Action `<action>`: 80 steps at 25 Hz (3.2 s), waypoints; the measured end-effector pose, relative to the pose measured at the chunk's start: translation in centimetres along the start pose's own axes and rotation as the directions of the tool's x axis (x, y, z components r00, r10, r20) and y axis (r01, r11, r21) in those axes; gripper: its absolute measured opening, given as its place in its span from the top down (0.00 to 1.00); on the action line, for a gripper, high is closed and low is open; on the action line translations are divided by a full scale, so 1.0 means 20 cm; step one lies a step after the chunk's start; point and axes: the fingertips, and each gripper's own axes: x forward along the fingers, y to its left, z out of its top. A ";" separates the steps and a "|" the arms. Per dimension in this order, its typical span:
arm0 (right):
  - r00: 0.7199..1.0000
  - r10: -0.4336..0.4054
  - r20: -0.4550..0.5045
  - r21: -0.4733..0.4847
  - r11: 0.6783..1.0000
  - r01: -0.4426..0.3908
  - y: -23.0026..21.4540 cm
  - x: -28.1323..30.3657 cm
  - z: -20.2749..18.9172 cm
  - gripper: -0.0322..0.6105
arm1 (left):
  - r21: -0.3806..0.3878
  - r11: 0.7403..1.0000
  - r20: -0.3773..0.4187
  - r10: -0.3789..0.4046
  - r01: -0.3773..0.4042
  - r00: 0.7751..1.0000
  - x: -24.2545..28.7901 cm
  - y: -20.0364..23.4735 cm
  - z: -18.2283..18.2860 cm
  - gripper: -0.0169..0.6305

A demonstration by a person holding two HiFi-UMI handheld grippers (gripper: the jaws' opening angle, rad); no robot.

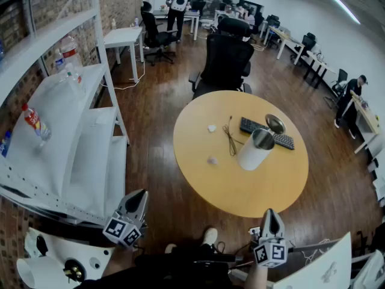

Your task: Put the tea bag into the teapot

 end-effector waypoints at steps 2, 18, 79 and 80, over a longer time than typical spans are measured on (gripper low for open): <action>1.000 0.021 0.000 -0.016 1.000 -0.021 -0.04 0.05 -0.08 0.94 | -0.004 1.000 0.006 0.015 -0.015 1.000 0.07 0.01 -0.02 0.96; 0.988 0.126 0.088 -0.029 0.992 -0.124 -0.71 0.62 0.08 0.94 | 0.015 0.999 0.096 0.028 -0.029 0.995 0.89 -0.33 0.11 0.96; 0.977 -0.087 -0.196 0.088 0.991 0.106 -0.76 0.73 -0.36 0.94 | 0.038 0.961 -0.609 -0.195 0.274 0.769 1.85 -0.30 -1.17 0.61; 0.976 -0.091 -0.199 0.090 0.990 0.111 -0.76 0.72 -0.37 0.94 | 0.047 0.961 -0.634 -0.182 0.273 0.752 1.84 -0.29 -1.22 0.61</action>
